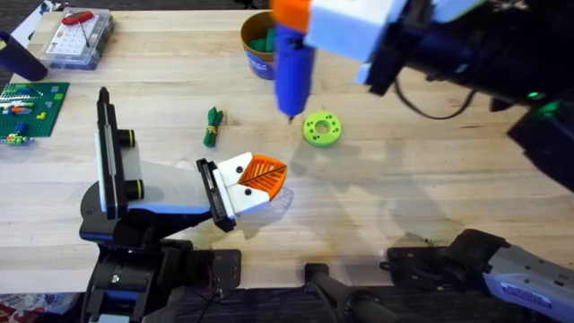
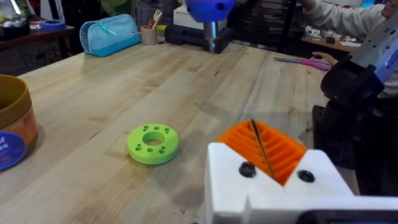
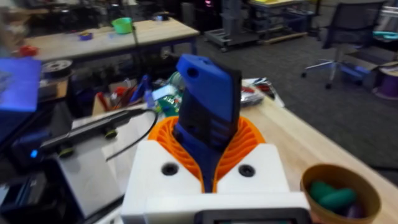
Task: Pick up the gripper from the table and insert it into the empty holder that is missing its gripper. Then pick up a screw, insert it into the mounting hole, and use the screwdriver to tighten it. Finally, clean up the table by picking up the vegetable and placing it into the bucket.
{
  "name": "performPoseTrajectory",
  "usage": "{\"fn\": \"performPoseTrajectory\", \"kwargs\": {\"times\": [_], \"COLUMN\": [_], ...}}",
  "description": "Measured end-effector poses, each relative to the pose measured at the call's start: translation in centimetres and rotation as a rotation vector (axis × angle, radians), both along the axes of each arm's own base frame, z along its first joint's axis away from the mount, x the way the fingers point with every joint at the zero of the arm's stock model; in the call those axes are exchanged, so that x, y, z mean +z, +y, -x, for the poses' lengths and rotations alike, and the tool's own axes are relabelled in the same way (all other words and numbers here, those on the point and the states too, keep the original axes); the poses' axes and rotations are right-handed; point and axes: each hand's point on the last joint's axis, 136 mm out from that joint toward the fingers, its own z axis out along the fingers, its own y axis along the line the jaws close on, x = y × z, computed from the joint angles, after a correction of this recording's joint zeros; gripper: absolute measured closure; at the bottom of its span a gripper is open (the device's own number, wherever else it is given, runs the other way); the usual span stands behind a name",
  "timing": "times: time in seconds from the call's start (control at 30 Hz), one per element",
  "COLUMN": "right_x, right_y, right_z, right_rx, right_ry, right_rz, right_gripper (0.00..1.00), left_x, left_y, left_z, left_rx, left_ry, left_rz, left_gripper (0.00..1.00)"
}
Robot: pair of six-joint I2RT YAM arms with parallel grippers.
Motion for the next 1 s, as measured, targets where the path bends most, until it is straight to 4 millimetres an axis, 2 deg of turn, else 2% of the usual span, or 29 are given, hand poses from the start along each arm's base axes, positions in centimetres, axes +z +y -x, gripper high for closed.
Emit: {"fn": "performPoseTrajectory", "kwargs": {"times": [0.07,0.2,0.3,0.47,0.67,0.77,0.9,1.0], "right_x": [-0.6,-0.7,0.6,2.9,7.4,8.9,9.7,9.1], "right_y": [0.6,1.0,1.2,1.6,1.9,2.1,2.6,3.4], "right_z": [0.4,-0.5,0.0,2.1,5.2,6.4,7.6,8.3], "right_rx": [0.026,0.019,0.047,0.163,0.325,0.402,0.5,0.565], "right_ry": [0.012,-0.006,-0.061,-0.128,-0.245,-0.301,-0.369,-0.368], "right_rz": [0.009,-0.003,-0.038,-0.059,-0.096,-0.116,-0.149,-0.149], "right_gripper": [0.949,0.949,0.949,0.95,0.95,0.95,0.951,0.948], "left_x": [-0.2,-0.2,-0.2,-0.2,-0.2,-0.2,-0.2,-0.2], "left_y": [0.0,0.0,0.0,0.0,0.0,0.0,0.0,0.0], "left_z": [0.0,0.0,0.0,0.0,0.0,0.0,0.0,0.0], "left_rx": [0.001,0.001,0.001,0.001,0.001,0.001,0.001,0.001], "left_ry": [0.01,0.012,0.013,0.014,0.014,0.014,0.014,0.013], "left_rz": [-0.001,-0.001,-0.001,-0.001,-0.001,-0.001,-0.001,-0.001], "left_gripper": [0.989,0.987,0.988,0.989,0.988,0.989,0.989,0.987]}}
